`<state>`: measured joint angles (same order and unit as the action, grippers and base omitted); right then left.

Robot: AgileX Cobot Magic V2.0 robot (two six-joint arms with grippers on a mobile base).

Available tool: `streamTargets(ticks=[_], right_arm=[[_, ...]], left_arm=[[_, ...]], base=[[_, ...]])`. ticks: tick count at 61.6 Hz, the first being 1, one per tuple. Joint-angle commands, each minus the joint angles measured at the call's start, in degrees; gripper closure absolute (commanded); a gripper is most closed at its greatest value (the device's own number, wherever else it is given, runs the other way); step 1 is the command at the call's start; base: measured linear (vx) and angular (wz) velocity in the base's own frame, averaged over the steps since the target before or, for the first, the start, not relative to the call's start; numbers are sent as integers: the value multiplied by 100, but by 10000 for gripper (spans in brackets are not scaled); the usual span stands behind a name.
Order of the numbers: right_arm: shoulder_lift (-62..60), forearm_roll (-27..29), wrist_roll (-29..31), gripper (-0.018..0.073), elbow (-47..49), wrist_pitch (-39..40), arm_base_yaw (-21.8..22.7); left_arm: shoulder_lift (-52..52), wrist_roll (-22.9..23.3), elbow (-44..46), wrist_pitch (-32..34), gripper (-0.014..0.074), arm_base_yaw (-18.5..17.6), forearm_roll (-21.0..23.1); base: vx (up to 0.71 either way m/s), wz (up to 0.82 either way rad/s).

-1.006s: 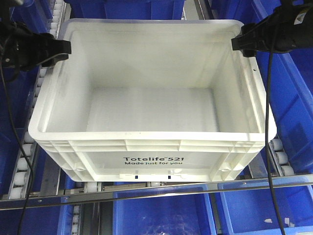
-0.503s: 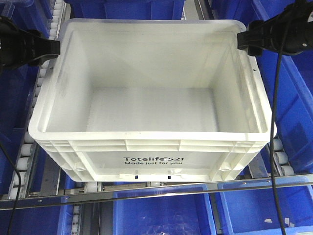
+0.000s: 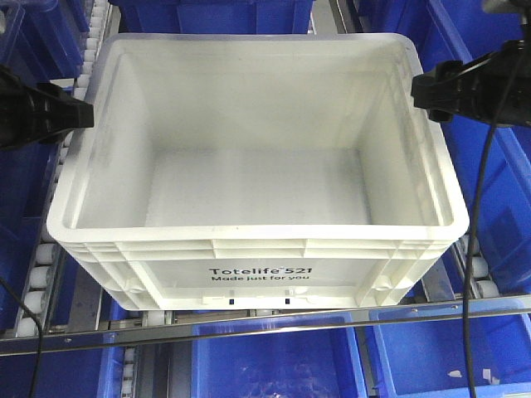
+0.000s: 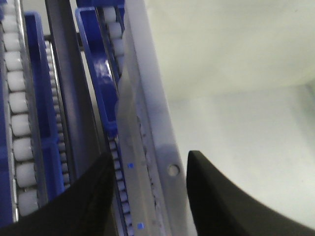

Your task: Move bin from left to right shelf

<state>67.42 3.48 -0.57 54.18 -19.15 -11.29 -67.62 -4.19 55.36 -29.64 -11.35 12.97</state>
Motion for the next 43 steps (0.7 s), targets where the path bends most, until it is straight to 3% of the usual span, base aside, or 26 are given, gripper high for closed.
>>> streamTargets(ticks=[1, 24, 43], right_arm=[[-394, -20, 57, 26, -88, 739, -5], [-1953, -33, 373, 26, -1521, 1385, -5], [-3831, -33, 373, 29, -2499, 1206, 7]], left_arm=[[346, -94, -20, 603, 262, -25, 56], [1786, -279, -1358, 1231, 262, -25, 41], [3783, -414, -2601, 1247, 262, -25, 41]], base=[[0, 0], [0, 0], [0, 0]])
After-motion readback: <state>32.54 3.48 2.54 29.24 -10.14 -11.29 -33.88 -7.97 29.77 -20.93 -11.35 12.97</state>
